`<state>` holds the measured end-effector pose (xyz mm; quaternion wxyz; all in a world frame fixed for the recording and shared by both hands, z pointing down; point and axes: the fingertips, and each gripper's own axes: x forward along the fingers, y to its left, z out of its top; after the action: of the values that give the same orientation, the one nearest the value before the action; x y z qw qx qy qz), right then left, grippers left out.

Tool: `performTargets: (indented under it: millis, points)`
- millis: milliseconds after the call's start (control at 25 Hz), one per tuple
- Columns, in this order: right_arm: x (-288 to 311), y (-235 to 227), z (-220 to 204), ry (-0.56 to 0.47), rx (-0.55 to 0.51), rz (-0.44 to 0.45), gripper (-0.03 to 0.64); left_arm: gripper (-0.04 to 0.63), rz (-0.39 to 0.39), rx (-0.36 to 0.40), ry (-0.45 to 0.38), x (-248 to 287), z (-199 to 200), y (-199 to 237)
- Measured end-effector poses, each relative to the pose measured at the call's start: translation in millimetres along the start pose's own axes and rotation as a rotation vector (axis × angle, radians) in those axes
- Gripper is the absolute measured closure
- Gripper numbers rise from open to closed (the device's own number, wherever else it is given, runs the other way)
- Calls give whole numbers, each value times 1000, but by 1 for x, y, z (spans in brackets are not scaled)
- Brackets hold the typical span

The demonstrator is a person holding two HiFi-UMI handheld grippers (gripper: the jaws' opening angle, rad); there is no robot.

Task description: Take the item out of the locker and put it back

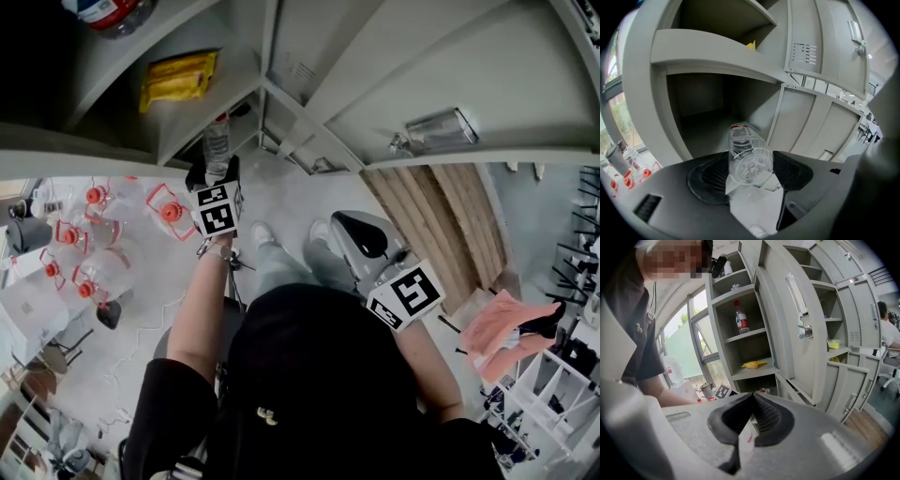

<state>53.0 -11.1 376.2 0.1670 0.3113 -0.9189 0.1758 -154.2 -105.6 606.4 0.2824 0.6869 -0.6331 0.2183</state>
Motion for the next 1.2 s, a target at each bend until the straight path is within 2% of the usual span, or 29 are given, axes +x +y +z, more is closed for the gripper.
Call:
performTargets:
  millis: [320,800,1200]
  points:
    - [8,9,5,-8,3,10,620,287,24,-4,18,22,-12,6]
    - [12,14,2,2,9,0,620,287,58,5,-26,52,8,8]
    - [17,14,7,-4,17,-11,620,285,110,7,-7,80,-1,20]
